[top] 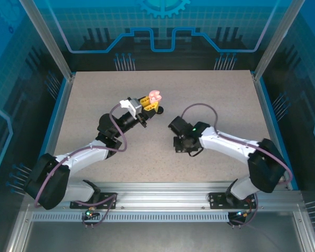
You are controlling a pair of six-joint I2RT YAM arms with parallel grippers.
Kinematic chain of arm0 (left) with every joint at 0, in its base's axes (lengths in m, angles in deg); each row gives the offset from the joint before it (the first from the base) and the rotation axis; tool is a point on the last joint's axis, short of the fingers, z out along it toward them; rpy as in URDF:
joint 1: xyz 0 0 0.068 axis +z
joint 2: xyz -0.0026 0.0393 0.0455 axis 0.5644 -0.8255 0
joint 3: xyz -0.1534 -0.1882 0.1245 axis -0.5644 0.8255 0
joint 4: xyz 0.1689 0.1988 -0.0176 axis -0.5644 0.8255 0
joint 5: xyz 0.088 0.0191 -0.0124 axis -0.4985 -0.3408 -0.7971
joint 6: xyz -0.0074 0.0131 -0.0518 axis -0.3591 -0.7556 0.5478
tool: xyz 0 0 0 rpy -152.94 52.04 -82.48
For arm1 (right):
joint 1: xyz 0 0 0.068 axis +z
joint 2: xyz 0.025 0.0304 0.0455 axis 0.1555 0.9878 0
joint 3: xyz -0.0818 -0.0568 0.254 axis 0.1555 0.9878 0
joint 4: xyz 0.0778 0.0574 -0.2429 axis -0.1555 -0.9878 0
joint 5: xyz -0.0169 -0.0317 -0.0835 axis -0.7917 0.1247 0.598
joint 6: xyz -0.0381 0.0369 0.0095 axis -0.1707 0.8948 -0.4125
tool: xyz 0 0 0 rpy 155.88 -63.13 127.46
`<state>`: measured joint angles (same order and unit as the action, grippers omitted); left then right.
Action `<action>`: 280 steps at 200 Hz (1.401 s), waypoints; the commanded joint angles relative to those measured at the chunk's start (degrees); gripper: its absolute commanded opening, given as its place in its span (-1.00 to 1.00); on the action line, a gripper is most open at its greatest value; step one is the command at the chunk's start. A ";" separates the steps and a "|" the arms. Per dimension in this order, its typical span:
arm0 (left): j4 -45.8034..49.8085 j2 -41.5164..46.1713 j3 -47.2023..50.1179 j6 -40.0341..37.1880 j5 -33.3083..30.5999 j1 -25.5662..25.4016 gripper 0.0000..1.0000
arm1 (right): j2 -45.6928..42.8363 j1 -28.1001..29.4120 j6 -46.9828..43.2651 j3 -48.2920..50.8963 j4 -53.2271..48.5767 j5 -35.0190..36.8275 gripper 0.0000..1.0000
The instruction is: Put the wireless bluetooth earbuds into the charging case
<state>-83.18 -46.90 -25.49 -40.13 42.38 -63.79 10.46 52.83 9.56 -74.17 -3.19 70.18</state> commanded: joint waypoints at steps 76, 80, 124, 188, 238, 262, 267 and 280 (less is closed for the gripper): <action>-3.26 -2.35 -2.70 0.62 2.80 -0.36 -1.00 | -6.84 -9.04 -11.64 -32.44 -3.71 -2.79 -0.60; -3.20 -2.40 -2.85 0.61 2.80 -0.31 -1.00 | -6.71 -9.12 -11.79 -33.58 -3.54 -3.06 -0.60; -3.20 -3.61 -4.35 0.65 3.31 -0.29 -1.00 | -4.45 -9.01 -10.42 -40.06 -0.35 -8.11 -0.60; -3.67 -4.95 -5.68 1.18 3.79 -0.36 -1.00 | -2.04 -6.78 -8.60 -39.81 4.02 -10.90 -0.60; -4.05 -5.17 -5.78 1.39 3.88 -0.34 -1.00 | 0.46 -4.95 -8.68 -40.86 4.91 -11.16 -0.60; -4.20 -5.18 -5.76 1.29 3.78 -0.35 -1.00 | 1.13 -4.38 -8.68 -41.06 4.85 -11.14 -0.60; -4.15 -5.13 -5.72 1.31 3.82 -0.31 -1.00 | 1.21 -4.27 -8.68 -40.97 4.94 -11.17 -0.60; -4.24 -5.13 -5.79 1.31 3.84 -0.33 -1.00 | 1.23 -3.99 -8.70 -40.84 4.95 -11.32 -0.60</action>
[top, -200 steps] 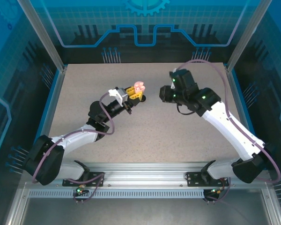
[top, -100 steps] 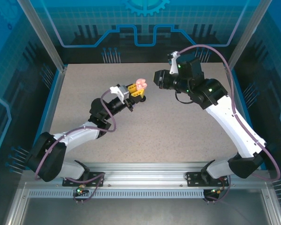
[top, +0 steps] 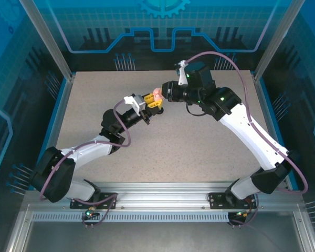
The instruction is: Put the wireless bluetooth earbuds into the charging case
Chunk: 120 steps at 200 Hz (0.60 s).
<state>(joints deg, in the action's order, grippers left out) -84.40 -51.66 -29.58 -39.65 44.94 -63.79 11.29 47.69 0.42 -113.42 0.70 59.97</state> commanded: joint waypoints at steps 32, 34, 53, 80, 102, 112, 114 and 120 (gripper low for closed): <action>-3.15 -0.37 -1.68 0.83 1.33 -0.31 -1.00 | 0.64 1.34 0.69 -0.83 1.58 -1.14 -0.60; -3.14 -0.37 -1.64 0.83 1.33 -0.29 -1.00 | 0.66 1.29 0.71 -0.82 1.59 -1.20 -0.60; -3.18 -0.37 -1.65 0.83 1.33 -0.36 -1.00 | 0.78 1.53 0.72 -0.74 1.77 -1.44 -0.60; -3.29 -0.31 -1.71 0.79 1.28 -0.35 -1.00 | 1.17 1.86 0.46 -0.15 1.77 -1.43 -0.61; -3.36 -0.19 -1.73 0.93 1.24 -0.35 -1.00 | 0.95 2.50 -0.46 1.55 2.74 -0.72 -0.62; -3.37 -0.24 -1.78 0.93 1.32 -0.35 -1.00 | 0.85 2.78 -0.83 2.38 3.31 -0.36 -0.62; -3.37 -0.20 -1.78 0.94 1.32 -0.30 -1.00 | 0.84 2.82 -0.92 2.57 3.54 -0.28 -0.62; -3.44 -0.11 -1.79 0.96 1.33 -0.31 -1.00 | 0.75 2.93 -1.12 3.08 3.84 0.18 -0.62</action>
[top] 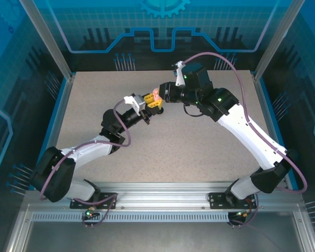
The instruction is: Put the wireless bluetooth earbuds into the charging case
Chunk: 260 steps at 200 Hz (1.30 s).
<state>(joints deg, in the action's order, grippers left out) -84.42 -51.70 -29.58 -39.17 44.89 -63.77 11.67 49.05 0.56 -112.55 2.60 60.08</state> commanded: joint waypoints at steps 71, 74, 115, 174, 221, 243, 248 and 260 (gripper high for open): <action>-3.52 0.29 -1.75 0.34 1.19 -0.37 -1.00 | -0.68 2.18 -3.84 5.73 2.03 3.25 -0.63; -3.52 0.29 -1.83 0.35 1.19 -0.37 -1.00 | -0.68 2.23 -3.89 5.75 1.99 3.17 -0.63; -3.51 0.03 -2.20 0.50 1.28 -0.36 -1.00 | -1.79 2.35 -3.22 6.74 1.62 3.64 -0.49; -3.48 -0.06 -1.43 0.79 1.27 -0.35 -1.00 | -3.86 -0.71 -2.18 2.80 2.13 2.02 0.11; -3.52 -0.15 -0.14 0.77 1.37 -0.38 -1.00 | -3.28 -3.79 -3.31 -2.43 -0.30 -1.47 0.18; -3.14 -0.15 0.22 0.79 2.09 -0.37 -1.00 | -0.52 -5.29 -4.30 -6.74 -3.01 -3.37 0.19; -2.89 -0.15 0.15 0.79 2.39 -0.37 -1.00 | 0.36 -5.53 -4.53 -8.02 -3.89 -3.64 0.19; -2.36 -0.15 -0.01 0.78 3.18 -0.39 -1.00 | 2.53 -6.03 -5.39 -11.03 -5.80 -4.55 0.18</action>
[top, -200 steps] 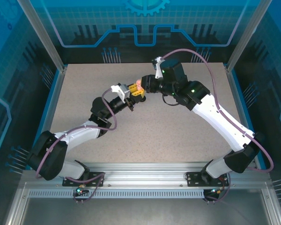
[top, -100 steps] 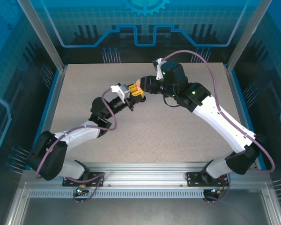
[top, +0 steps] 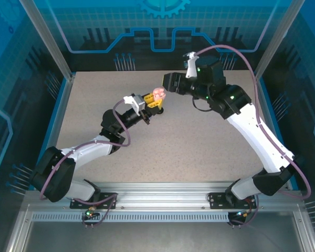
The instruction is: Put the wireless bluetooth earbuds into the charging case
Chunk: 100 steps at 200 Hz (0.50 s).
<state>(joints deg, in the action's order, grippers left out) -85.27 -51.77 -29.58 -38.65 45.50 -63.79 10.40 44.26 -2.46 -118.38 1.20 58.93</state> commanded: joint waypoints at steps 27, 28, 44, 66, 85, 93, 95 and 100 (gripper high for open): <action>-0.49 -0.32 -0.77 0.27 3.79 -0.36 -1.00 | 9.49 -2.13 -3.59 -12.43 -8.34 -6.08 0.15; -0.48 -0.34 -0.80 0.27 3.90 -0.36 -1.00 | 9.79 -2.15 -3.64 -12.71 -8.59 -6.15 0.15; 0.08 -0.48 -1.24 0.49 4.65 -0.30 -1.00 | 13.87 -2.44 -4.40 -17.62 -11.43 -8.44 0.10; 0.49 -0.61 -1.57 0.75 5.21 -0.35 -1.00 | 19.49 -2.53 -5.33 -24.83 -15.52 -11.14 -0.05; 0.67 -0.60 -1.71 0.87 5.40 -0.36 -1.00 | 23.09 -2.53 -5.93 -28.69 -17.97 -12.91 -0.25; 0.72 -0.61 -1.74 0.97 5.39 -0.30 -1.00 | 24.09 -2.48 -6.21 -29.78 -19.04 -13.39 -0.34; 0.75 -0.61 -1.72 0.93 5.41 -0.35 -1.00 | 24.26 -2.47 -6.28 -29.92 -19.21 -13.58 -0.35; 0.76 -0.61 -1.73 0.97 5.39 -0.36 -1.00 | 24.70 -2.44 -6.36 -30.16 -19.50 -14.00 -0.39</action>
<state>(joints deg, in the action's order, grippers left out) -83.92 -51.77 -29.58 -38.63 49.20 -63.79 32.96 42.27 -7.23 -144.63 -12.50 49.22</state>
